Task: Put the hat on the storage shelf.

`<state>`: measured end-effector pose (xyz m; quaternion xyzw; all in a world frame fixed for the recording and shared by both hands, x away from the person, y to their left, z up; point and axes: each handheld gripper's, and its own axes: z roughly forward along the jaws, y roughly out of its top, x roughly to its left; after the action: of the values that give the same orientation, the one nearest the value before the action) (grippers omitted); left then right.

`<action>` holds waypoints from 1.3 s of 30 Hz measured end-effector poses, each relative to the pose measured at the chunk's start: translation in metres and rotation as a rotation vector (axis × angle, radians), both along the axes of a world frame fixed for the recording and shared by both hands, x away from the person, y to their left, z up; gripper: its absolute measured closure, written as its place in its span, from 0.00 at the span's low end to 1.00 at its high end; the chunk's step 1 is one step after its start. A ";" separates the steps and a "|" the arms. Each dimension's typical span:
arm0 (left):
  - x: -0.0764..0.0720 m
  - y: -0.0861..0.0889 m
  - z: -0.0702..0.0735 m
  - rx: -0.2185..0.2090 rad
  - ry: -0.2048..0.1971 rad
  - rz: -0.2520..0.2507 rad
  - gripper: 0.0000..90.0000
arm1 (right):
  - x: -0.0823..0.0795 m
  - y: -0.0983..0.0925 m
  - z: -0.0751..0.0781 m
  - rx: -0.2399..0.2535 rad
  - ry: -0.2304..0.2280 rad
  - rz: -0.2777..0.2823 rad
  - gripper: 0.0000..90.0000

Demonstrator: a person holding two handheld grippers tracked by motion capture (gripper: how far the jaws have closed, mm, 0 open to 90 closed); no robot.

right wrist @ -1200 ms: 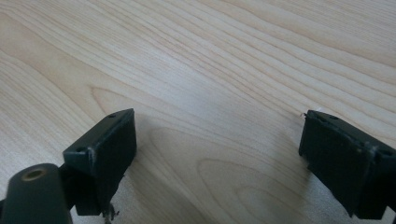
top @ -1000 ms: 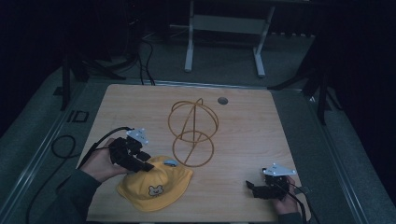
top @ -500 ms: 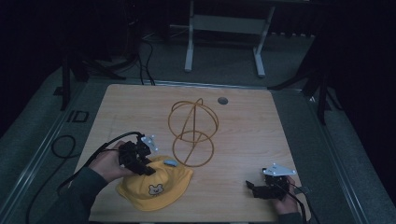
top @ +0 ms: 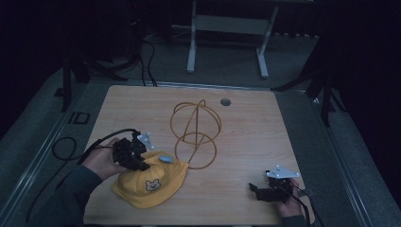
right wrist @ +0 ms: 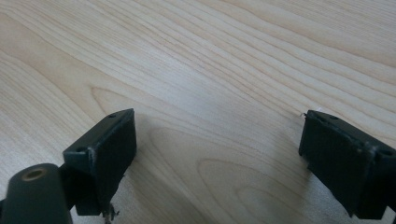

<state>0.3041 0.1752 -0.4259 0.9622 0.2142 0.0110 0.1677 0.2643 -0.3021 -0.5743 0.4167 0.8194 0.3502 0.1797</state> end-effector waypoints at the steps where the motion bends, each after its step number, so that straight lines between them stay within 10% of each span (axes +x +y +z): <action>1: 0.001 0.001 0.002 0.001 -0.003 0.006 0.90 | 0.000 0.000 0.000 0.000 0.001 0.000 0.12; 39: 0.024 0.045 0.045 -0.041 -0.104 0.204 0.90 | 0.000 0.000 0.000 -0.002 -0.003 0.002 0.12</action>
<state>0.3280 0.2203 -0.3805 0.9299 0.3022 0.0737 0.1963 0.2645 -0.3022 -0.5744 0.4153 0.8198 0.3503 0.1809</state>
